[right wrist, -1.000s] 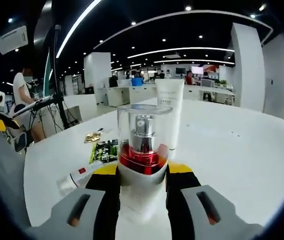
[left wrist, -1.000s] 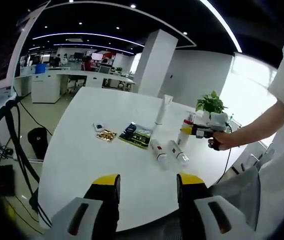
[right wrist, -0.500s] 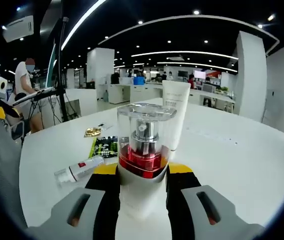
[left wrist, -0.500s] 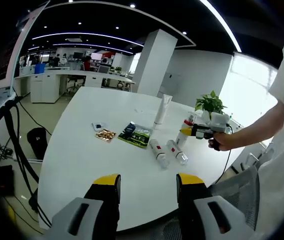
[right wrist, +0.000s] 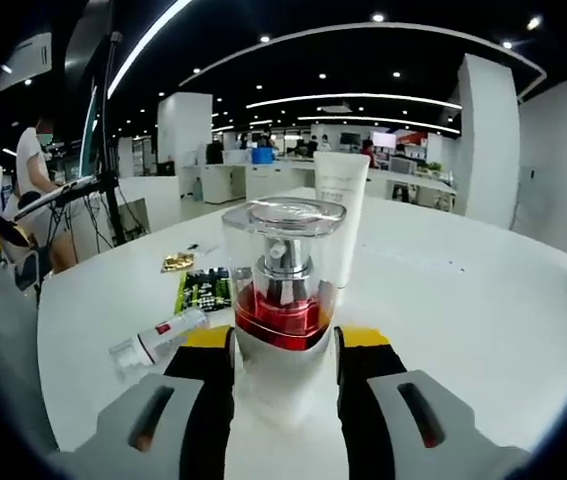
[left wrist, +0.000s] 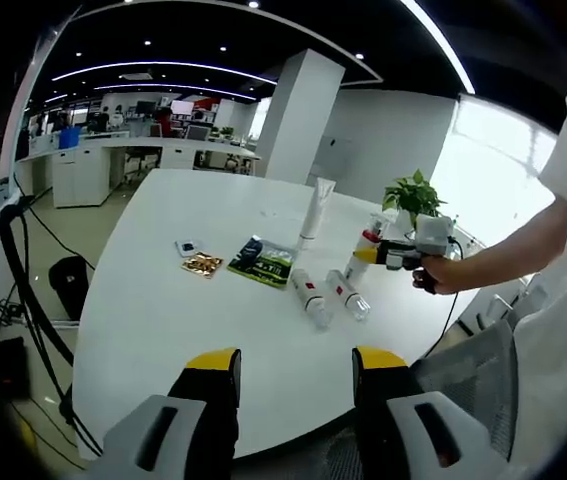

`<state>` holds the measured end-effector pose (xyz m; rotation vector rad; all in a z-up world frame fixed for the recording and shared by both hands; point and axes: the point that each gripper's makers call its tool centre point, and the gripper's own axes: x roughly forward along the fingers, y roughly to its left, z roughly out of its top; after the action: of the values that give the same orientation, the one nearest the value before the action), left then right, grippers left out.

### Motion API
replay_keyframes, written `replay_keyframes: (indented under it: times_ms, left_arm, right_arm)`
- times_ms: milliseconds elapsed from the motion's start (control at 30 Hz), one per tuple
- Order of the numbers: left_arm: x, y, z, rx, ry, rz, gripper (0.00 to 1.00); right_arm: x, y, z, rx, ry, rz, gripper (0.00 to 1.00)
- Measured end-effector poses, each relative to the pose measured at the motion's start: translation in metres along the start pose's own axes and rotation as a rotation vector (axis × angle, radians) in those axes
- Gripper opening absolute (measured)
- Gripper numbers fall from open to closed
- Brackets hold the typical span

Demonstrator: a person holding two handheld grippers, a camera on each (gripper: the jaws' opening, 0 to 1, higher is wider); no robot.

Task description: Arrange the skincare products in the storage area until every visible bottle or jar stands upright without overlapping.

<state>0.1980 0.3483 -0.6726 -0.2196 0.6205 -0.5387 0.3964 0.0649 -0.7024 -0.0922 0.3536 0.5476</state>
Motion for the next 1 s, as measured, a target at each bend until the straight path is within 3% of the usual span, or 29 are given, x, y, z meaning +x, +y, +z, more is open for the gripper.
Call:
replay_keyframes:
  times_ms: [267,500,667,1000]
  left_arm:
    - [-0.001,-0.001,0.001,0.002,-0.008,-0.002,0.47]
    - [-0.001,-0.001,0.001,0.011,-0.014,-0.004,0.46]
    - [-0.002,-0.002,0.003,0.012,-0.023,-0.007,0.46]
    - [-0.002,0.0,0.002,0.023,-0.028,-0.012,0.46]
  right_arm:
    - [-0.007,0.007,-0.02,0.05,0.092,0.02,0.53]
    - [-0.006,-0.004,-0.009,0.139,0.079,-0.047,0.52]
    - [0.0,-0.001,-0.003,0.104,0.097,-0.079,0.46]
    - [0.004,-0.006,-0.011,0.193,0.187,-0.25,0.38]
